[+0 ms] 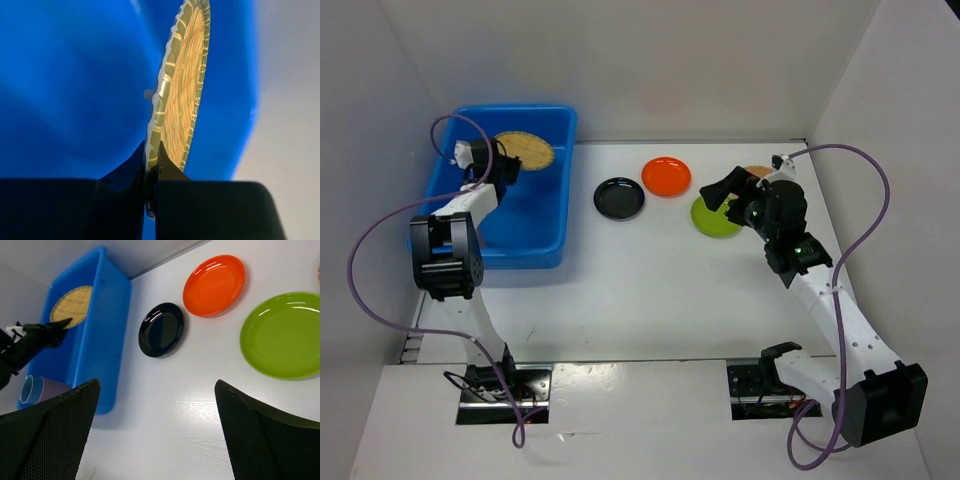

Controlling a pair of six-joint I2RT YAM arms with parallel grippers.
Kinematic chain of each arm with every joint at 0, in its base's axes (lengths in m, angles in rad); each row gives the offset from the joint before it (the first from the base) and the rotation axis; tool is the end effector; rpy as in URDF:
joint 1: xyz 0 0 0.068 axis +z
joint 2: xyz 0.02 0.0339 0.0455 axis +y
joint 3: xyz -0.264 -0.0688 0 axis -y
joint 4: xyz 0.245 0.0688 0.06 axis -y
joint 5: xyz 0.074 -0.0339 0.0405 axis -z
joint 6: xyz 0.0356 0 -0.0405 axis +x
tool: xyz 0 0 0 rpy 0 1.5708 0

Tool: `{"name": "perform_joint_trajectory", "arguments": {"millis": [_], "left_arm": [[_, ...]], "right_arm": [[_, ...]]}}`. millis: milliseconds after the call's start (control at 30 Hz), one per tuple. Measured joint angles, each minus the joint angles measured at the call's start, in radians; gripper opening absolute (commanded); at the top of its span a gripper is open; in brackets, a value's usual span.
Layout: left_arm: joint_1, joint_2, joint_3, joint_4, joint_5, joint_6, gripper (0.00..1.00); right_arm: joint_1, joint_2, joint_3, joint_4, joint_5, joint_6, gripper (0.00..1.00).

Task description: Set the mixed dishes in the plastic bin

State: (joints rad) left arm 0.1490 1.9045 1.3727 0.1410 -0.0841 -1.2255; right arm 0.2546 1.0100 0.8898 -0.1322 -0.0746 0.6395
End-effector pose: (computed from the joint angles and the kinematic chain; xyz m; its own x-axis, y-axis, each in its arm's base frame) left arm 0.4439 0.0697 0.2487 0.0840 -0.9356 -0.3431 -0.4305 0.2764 -0.8592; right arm 0.2278 0.0620 0.3399 -0.3855 0.5146 -0.7659 -0.1133 0.7973 0.5928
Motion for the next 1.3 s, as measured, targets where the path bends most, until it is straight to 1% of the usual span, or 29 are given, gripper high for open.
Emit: {"name": "perform_joint_trajectory", "arguments": {"millis": [167, 300, 433, 600, 667, 700, 733, 800, 900, 933, 967, 1033, 1100, 1133, 1167, 1267, 1300], "left_arm": [[-0.066, 0.091, 0.003, -0.028, -0.092, -0.057, 0.00], [-0.100, 0.114, -0.002, -0.059, -0.169, -0.097, 0.00], [-0.104, 0.114, -0.003, -0.058, -0.238, -0.127, 0.00], [-0.103, 0.119, -0.003, -0.058, -0.283, -0.158, 0.00], [-0.102, 0.127, -0.003, -0.058, -0.292, -0.169, 0.01], [-0.102, 0.134, -0.003, -0.057, -0.296, -0.170, 0.03], [-0.102, 0.143, -0.003, -0.051, -0.298, -0.171, 0.03], [-0.101, 0.163, 0.001, -0.029, -0.296, -0.191, 0.07], [-0.100, 0.194, 0.037, -0.017, -0.284, -0.193, 0.14], [-0.099, 0.203, 0.050, -0.019, -0.280, -0.193, 0.22], [-0.098, 0.208, 0.058, -0.020, -0.277, -0.189, 0.27], [-0.096, 0.213, 0.064, -0.023, -0.264, -0.186, 0.31], [-0.092, 0.220, 0.066, -0.030, -0.247, -0.179, 0.44], [-0.089, 0.223, 0.066, -0.031, -0.239, -0.171, 0.51], [-0.085, 0.226, 0.068, -0.035, -0.233, -0.164, 0.60], [-0.073, 0.233, 0.075, -0.042, -0.218, -0.155, 0.70], [-0.070, 0.233, 0.075, -0.045, -0.216, -0.153, 0.78]], "right_arm": [[-0.014, -0.006, -0.010, 0.001, 0.010, 0.001, 1.00], [-0.033, -0.021, -0.027, -0.004, 0.011, 0.003, 1.00], [-0.053, -0.023, -0.029, -0.005, 0.008, 0.003, 1.00], [-0.069, -0.022, -0.030, -0.005, 0.008, 0.003, 1.00], [-0.072, -0.022, -0.032, -0.005, 0.010, 0.003, 1.00], [-0.072, -0.022, -0.034, -0.003, 0.018, 0.007, 1.00], [-0.072, -0.022, -0.037, -0.002, 0.029, 0.012, 1.00], [-0.072, -0.026, -0.051, -0.001, 0.066, 0.026, 1.00], [-0.074, -0.026, -0.072, -0.006, 0.152, 0.064, 1.00], [-0.074, -0.026, -0.077, -0.011, 0.188, 0.084, 1.00], [-0.075, -0.026, -0.082, -0.016, 0.223, 0.104, 1.00], [-0.079, -0.026, -0.094, -0.016, 0.279, 0.133, 1.00], [-0.095, -0.012, -0.099, -0.014, 0.314, 0.165, 1.00], [-0.105, 0.001, -0.099, -0.009, 0.327, 0.180, 1.00], [-0.114, 0.019, -0.099, -0.006, 0.333, 0.191, 1.00], [-0.129, 0.092, -0.099, 0.000, 0.352, 0.220, 1.00], [-0.129, 0.120, -0.098, 0.000, 0.359, 0.229, 1.00]]}}
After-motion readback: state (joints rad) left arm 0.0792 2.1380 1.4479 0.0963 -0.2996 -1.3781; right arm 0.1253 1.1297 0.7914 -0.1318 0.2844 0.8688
